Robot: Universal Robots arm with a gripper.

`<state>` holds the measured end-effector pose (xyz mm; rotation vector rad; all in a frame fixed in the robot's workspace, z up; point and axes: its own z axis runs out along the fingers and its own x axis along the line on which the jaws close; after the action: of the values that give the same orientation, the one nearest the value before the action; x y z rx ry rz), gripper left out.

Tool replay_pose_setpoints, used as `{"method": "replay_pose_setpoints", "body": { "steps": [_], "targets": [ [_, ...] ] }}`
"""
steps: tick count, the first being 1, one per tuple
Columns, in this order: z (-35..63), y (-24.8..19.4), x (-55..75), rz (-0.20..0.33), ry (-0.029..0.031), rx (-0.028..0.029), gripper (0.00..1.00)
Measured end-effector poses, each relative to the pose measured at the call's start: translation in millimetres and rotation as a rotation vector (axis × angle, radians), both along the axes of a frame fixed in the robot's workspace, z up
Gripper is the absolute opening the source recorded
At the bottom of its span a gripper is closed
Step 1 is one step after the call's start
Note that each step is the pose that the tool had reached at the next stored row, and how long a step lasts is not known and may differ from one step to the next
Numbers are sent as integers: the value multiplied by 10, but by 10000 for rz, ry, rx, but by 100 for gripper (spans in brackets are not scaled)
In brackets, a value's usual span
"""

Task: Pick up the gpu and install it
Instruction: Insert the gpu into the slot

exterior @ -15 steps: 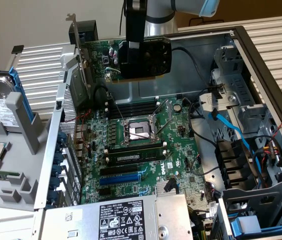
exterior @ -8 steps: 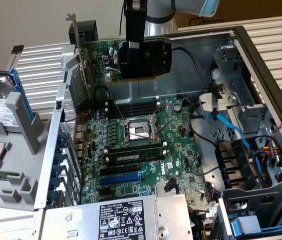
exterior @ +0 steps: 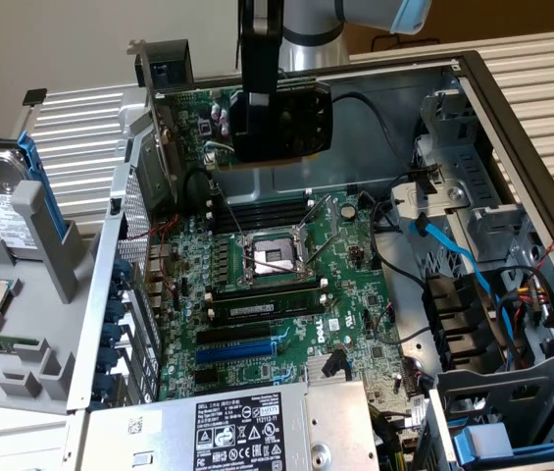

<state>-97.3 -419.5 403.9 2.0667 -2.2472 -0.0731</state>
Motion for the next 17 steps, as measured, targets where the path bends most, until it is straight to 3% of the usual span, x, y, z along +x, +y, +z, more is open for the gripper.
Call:
{"method": "replay_pose_setpoints", "body": {
  "steps": [6, 10, 12, 17],
  "targets": [
    [-54, -28, -7, -1, -4, 127, 27],
    [-56, -51, -26, 2, -5, 148, 27],
    [-56, -88, -27, 0, -3, 229, 27],
    [-65, -121, -27, -2, -2, 269, 27]
  ]
}}
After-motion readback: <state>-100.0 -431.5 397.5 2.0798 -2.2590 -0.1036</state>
